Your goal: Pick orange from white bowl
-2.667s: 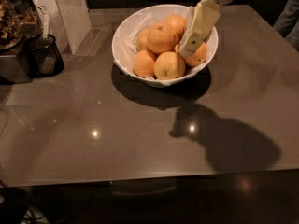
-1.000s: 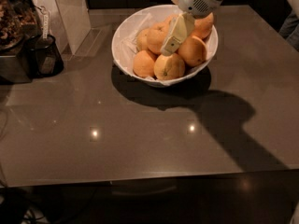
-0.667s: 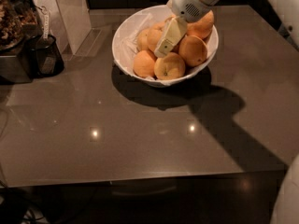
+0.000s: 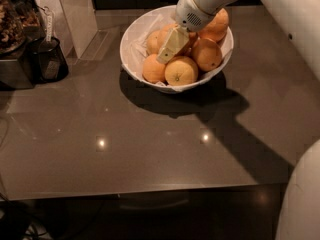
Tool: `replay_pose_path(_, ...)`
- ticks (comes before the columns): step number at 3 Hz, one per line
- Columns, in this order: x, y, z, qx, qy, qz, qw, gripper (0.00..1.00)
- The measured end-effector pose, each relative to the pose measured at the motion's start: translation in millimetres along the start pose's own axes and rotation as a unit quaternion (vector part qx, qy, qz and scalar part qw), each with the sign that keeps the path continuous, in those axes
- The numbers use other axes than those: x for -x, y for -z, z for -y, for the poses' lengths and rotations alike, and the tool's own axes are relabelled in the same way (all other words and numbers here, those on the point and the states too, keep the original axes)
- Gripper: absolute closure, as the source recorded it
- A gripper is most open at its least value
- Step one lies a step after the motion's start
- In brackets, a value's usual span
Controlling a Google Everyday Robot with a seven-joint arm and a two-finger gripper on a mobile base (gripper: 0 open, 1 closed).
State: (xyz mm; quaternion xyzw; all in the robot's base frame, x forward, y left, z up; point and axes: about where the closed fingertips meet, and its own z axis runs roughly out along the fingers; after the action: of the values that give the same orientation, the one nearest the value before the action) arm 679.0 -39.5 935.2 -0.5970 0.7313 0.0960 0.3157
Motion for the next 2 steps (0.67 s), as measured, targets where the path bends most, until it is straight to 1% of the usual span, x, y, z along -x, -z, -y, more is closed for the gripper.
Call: replay_pose_path(2, 0.0, -0.2, 0.0, 0.000, 0.000, 0.000, 1.0000, 0.65)
